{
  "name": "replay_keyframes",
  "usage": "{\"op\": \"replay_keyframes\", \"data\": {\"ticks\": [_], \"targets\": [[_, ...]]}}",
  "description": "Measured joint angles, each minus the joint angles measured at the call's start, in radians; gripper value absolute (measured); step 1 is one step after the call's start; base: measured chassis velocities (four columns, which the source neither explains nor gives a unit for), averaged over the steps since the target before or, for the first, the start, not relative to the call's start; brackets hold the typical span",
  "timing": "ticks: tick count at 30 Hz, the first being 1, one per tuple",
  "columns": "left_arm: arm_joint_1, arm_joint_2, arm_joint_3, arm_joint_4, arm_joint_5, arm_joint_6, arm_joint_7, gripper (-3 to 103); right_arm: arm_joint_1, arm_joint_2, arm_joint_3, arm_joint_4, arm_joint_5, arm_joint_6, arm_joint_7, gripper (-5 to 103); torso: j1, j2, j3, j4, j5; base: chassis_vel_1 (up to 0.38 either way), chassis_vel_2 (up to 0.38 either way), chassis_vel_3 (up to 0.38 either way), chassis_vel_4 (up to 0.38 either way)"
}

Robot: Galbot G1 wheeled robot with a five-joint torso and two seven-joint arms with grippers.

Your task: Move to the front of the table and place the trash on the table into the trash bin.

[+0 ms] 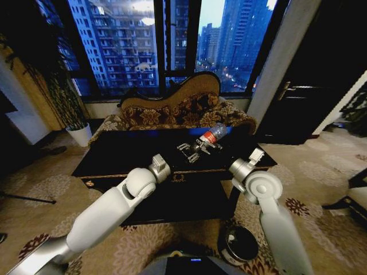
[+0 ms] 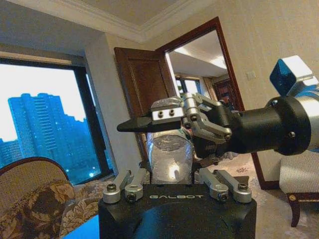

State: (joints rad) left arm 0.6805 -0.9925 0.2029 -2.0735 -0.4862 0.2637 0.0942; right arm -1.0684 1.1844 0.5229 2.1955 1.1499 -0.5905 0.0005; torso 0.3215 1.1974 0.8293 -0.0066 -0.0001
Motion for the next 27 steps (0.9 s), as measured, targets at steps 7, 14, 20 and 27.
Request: {"op": "replay_keyframes", "data": {"ticks": [7, 14, 20, 27], "targets": [[0.008, 0.000, -0.002, 0.000, 0.003, 0.000, -0.002, 34, -0.001, 0.001, -0.002, -0.008, -0.009, 0.020, 0.001, 85, 0.000, 0.000, 0.000, 0.0000, 0.0000, 0.000, 0.000, 0.000, 0.000], [0.025, -0.007, -0.005, 0.007, 0.005, -0.001, -0.004, 34, -0.012, 0.000, 0.001, -0.008, -0.028, 0.022, 0.001, 63, 0.000, 0.000, 0.000, 0.0001, 0.0000, 0.000, 0.000, 0.000, 0.000], [0.036, -0.019, -0.006, 0.009, 0.006, 0.000, -0.016, 34, -0.024, 0.001, 0.004, -0.002, -0.040, 0.027, 0.001, 51, 0.000, 0.000, 0.000, 0.0000, 0.0000, 0.000, 0.000, 0.000, 0.000], [0.046, -0.025, -0.016, 0.002, 0.002, 0.023, -0.026, 51, -0.032, -0.002, 0.004, 0.003, -0.042, 0.027, -0.001, 35, 0.000, 0.000, 0.000, 0.0000, 0.0000, 0.000, 0.000, 0.000, 0.000]]}}
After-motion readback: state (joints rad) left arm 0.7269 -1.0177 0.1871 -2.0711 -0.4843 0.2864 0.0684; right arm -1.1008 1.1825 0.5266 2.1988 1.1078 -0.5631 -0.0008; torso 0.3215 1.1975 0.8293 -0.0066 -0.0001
